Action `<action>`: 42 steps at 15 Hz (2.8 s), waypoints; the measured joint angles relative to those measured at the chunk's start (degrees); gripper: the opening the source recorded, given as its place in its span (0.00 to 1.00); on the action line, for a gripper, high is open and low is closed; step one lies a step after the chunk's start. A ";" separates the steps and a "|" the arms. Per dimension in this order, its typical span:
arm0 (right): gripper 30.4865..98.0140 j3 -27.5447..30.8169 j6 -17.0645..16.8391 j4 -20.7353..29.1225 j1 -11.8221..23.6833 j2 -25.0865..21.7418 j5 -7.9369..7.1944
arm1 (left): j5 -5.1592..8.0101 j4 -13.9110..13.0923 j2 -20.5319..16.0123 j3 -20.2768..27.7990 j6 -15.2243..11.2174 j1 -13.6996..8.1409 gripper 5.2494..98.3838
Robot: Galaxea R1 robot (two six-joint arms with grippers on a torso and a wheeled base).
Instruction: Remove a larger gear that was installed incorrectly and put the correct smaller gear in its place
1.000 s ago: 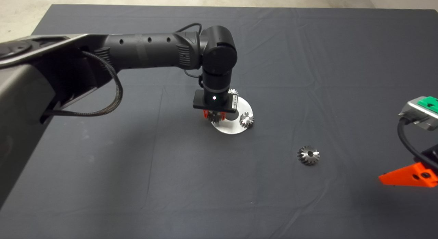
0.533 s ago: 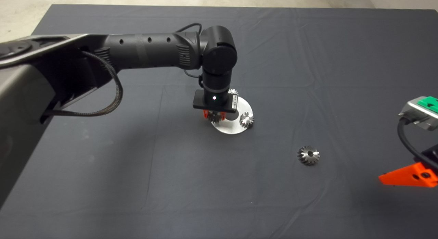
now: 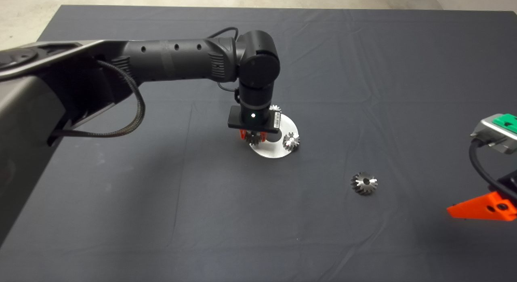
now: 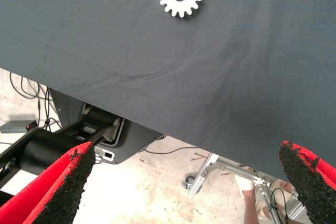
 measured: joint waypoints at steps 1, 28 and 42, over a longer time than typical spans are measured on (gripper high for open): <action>0.92 0.00 0.00 0.00 0.00 0.00 0.00 | 0.00 0.13 0.00 0.00 0.02 0.00 0.31; 0.92 0.00 0.00 0.00 0.00 0.00 -0.02 | -0.09 4.56 -0.20 2.11 0.00 0.44 0.31; 0.92 0.00 0.00 0.00 0.00 -0.02 0.00 | -0.15 5.95 -0.44 3.21 0.00 0.55 0.31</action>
